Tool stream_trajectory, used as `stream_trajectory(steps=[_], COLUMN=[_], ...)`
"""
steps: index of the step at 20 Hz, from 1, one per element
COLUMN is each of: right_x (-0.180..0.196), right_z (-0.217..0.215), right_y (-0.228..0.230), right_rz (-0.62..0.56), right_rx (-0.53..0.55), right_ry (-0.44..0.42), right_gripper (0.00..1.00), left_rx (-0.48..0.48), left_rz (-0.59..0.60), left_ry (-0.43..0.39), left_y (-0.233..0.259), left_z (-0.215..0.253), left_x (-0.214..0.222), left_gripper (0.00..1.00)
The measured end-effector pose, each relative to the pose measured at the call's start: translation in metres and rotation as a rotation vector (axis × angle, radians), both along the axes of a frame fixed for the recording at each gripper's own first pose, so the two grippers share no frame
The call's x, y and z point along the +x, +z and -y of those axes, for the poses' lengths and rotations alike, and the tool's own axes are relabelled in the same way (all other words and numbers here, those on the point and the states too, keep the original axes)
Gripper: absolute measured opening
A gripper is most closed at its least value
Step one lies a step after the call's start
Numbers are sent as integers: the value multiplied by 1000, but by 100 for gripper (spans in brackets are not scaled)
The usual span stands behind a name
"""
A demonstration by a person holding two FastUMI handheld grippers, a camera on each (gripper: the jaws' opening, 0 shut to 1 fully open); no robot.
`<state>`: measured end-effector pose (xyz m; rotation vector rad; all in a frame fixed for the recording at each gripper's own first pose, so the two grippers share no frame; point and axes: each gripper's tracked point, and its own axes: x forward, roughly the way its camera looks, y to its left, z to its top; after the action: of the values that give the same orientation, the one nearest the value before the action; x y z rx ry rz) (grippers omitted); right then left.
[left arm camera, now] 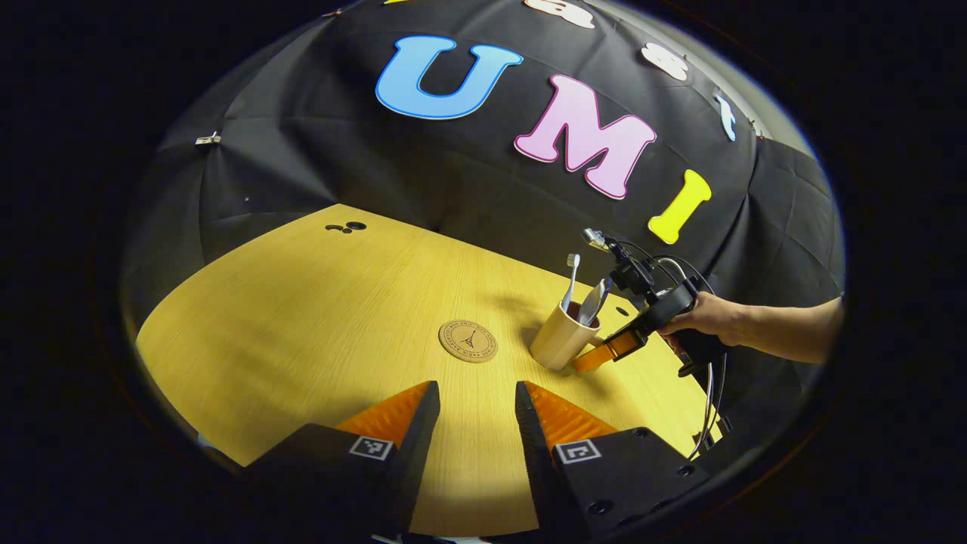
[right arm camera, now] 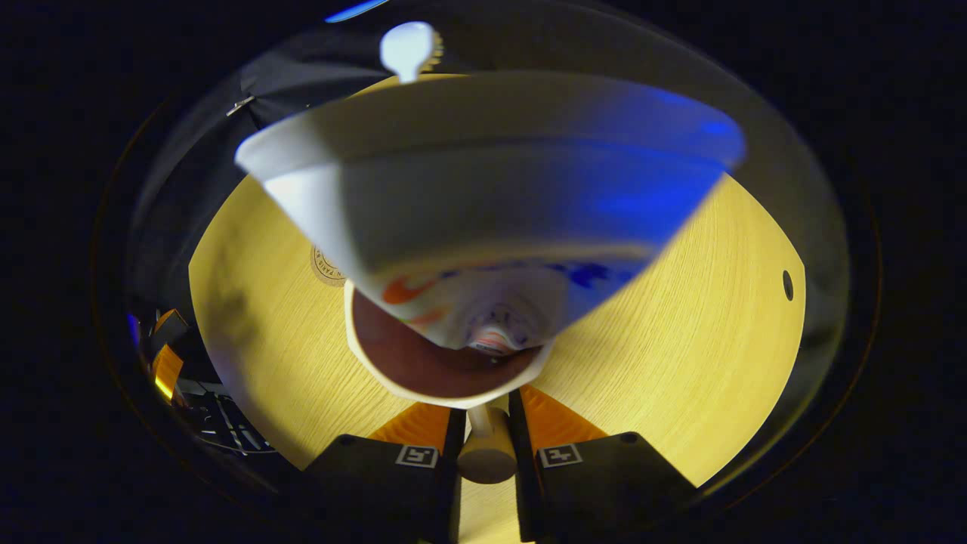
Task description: Put the toothbrush and toothpaste on the desktop into the cup, then pick up the cup and place it on the coaster on the desktop.
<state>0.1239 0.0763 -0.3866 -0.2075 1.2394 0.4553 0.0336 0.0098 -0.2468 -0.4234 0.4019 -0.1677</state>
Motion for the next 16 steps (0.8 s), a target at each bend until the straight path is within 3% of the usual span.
stream_trajectory(steps=[9, 16], right_x=[5, 7], right_z=[0, -29], right_y=[8, 31], right_rz=[60, 128], right_rx=[-11, 56], right_ry=[12, -3], right_gripper=[29, 28], left_rx=[4, 3], left_rz=[7, 6], left_ry=[9, 3], left_y=[4, 3], left_z=[-13, -20], left_x=[0, -1], left_gripper=[63, 63])
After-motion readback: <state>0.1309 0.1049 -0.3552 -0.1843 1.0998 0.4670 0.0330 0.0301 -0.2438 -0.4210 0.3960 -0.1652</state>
